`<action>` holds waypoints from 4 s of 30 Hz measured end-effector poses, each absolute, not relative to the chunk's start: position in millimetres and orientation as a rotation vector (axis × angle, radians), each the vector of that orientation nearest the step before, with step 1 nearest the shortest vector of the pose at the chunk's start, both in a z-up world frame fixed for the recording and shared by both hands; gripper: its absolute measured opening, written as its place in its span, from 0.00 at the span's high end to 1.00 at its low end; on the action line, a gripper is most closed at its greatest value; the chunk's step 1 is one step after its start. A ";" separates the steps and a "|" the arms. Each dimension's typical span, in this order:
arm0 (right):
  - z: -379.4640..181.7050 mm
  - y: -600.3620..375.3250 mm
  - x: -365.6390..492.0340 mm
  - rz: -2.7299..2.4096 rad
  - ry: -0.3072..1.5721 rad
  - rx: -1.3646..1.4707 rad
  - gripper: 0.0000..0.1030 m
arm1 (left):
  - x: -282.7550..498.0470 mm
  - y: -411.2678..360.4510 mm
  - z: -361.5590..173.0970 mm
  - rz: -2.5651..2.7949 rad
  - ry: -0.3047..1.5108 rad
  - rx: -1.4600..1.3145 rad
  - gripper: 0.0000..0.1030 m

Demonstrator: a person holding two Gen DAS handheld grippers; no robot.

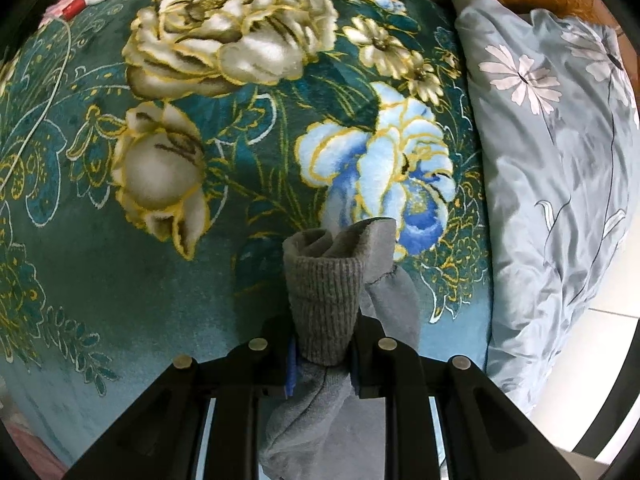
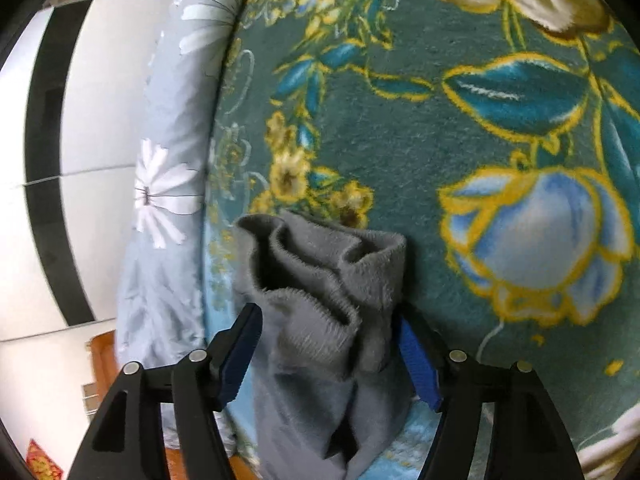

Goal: Fold clothes

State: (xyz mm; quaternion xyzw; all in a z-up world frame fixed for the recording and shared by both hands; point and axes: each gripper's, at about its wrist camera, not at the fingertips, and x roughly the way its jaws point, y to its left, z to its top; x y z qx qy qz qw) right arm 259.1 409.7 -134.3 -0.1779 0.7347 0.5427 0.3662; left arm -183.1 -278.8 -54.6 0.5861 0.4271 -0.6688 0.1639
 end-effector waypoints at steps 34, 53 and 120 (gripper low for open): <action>13.6 379.8 292.1 1.561 1.368 -0.812 0.85 | -131.8 -247.4 -21.3 -2.107 1.002 1.886 0.82; -8.7 133.7 26.5 2.069 0.688 -1.507 0.84 | -109.1 -245.3 -12.9 -2.128 1.043 1.971 0.81; -79.3 251.8 117.0 2.107 1.329 -1.598 0.43 | -4.6 -8.4 -2.7 -2.297 -0.379 2.388 0.43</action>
